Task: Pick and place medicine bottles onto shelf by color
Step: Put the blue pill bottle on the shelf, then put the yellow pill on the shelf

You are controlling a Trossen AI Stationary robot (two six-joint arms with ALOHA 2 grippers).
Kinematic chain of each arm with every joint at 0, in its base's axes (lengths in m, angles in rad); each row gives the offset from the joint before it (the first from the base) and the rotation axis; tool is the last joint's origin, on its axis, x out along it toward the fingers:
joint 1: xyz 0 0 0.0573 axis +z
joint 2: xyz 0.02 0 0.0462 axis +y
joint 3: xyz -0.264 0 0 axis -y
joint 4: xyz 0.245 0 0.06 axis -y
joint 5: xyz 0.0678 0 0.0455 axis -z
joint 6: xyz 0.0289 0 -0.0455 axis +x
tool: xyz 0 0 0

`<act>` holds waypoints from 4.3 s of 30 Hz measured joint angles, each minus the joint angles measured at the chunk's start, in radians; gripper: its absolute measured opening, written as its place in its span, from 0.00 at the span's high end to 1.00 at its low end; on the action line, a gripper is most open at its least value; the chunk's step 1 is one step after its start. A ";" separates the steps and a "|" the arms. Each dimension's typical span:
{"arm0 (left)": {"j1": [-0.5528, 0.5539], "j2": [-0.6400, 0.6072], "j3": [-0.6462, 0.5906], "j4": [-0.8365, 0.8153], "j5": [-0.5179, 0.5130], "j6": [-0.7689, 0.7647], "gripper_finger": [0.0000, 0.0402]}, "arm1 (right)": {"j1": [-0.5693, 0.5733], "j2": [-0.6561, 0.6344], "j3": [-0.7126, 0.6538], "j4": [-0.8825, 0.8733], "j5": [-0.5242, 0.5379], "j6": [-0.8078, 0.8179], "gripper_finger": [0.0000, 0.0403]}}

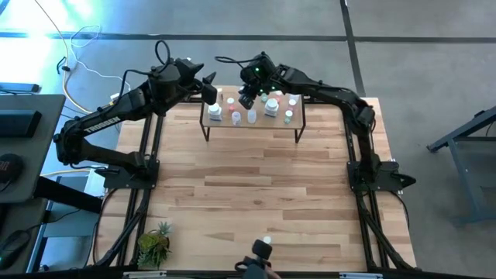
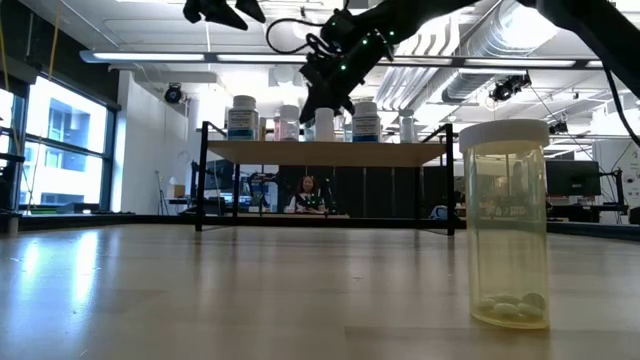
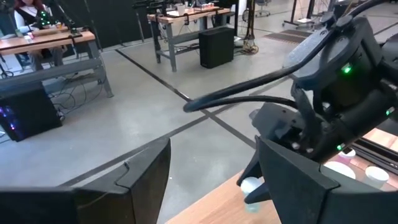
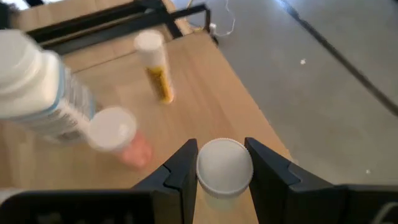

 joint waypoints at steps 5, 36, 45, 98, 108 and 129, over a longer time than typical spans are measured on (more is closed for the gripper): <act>0.000 0.000 0.000 0.000 0.001 0.002 0.42 | 0.006 0.008 0.000 0.050 0.022 0.013 0.75; 0.000 0.001 0.000 -0.032 0.001 0.002 0.42 | 0.012 0.066 0.000 0.149 0.090 0.082 0.75; 0.000 0.001 0.000 -0.032 0.000 0.003 0.42 | 0.012 0.065 0.000 0.115 0.090 0.079 0.75; -0.032 0.001 -0.001 -0.181 0.028 -0.041 0.42 | 0.011 0.058 0.309 -0.227 0.097 0.077 0.57; -0.130 0.000 -0.001 -0.396 0.033 -0.170 0.42 | 0.060 0.050 0.370 -0.424 -0.031 0.060 0.57; -0.481 -0.036 -0.165 -0.538 -0.016 -0.466 0.42 | 0.179 -0.171 0.369 -0.524 -0.028 0.200 0.57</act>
